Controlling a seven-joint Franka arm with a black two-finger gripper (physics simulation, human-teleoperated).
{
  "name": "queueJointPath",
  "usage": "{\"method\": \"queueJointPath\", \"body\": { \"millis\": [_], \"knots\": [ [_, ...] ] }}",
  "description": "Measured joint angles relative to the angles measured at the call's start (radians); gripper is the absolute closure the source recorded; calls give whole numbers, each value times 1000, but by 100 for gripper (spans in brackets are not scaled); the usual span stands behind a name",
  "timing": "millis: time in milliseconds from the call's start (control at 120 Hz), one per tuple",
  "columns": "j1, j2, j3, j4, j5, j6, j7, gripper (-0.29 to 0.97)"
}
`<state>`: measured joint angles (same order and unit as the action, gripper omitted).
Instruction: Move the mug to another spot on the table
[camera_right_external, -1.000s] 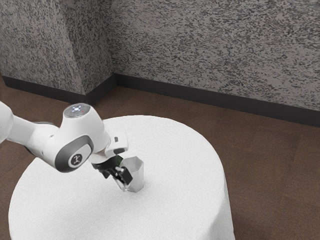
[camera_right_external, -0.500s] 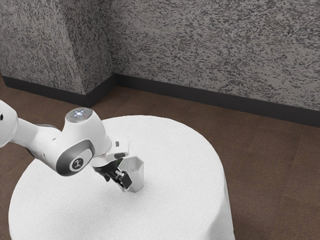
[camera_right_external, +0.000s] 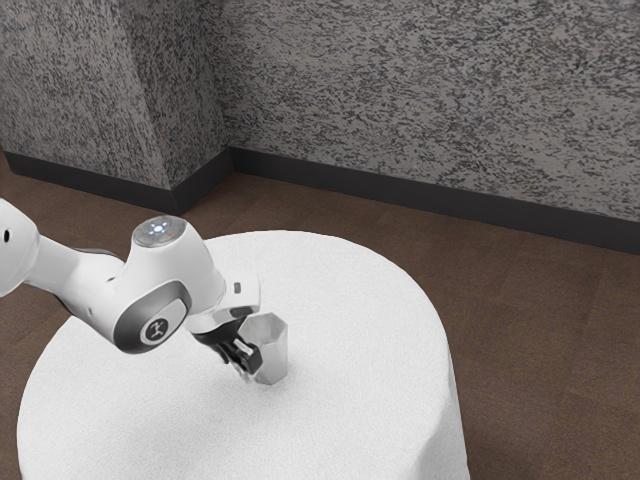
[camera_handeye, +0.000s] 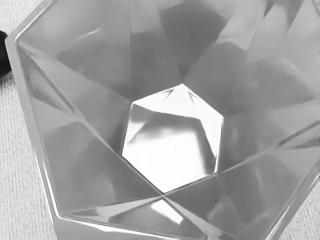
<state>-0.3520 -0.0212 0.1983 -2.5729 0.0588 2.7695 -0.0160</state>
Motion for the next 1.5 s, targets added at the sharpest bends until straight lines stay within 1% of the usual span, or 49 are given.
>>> {"method": "queueJointPath", "body": {
  "millis": [133, 433, 567, 600, 817, 900, 1008, 1108, 1192, 1258, 1367, 1500],
  "knots": [
    [0, 3, 0, 0, -6, 7, 1, 52],
    [12, -14, -3, 3, 1, 13, -11, 63],
    [11, -67, 2, -3, 5, 11, -13, 63],
    [14, -84, 3, -14, 6, 10, -14, 65],
    [82, -225, 5, -168, 29, 14, -32, 74],
    [122, -270, 6, -229, 71, 42, -39, 77],
    [180, -296, 9, -247, 194, 86, -45, 78],
    [199, -299, 19, -257, 254, 133, -45, 76],
    [208, -291, 47, -273, 276, 179, -42, 75],
    [210, -267, 60, -276, 285, 220, -38, 77],
    [209, -235, 75, -278, 284, 275, -32, 74],
    [202, -189, 87, -278, 284, 322, -32, 75]
  ]
}}
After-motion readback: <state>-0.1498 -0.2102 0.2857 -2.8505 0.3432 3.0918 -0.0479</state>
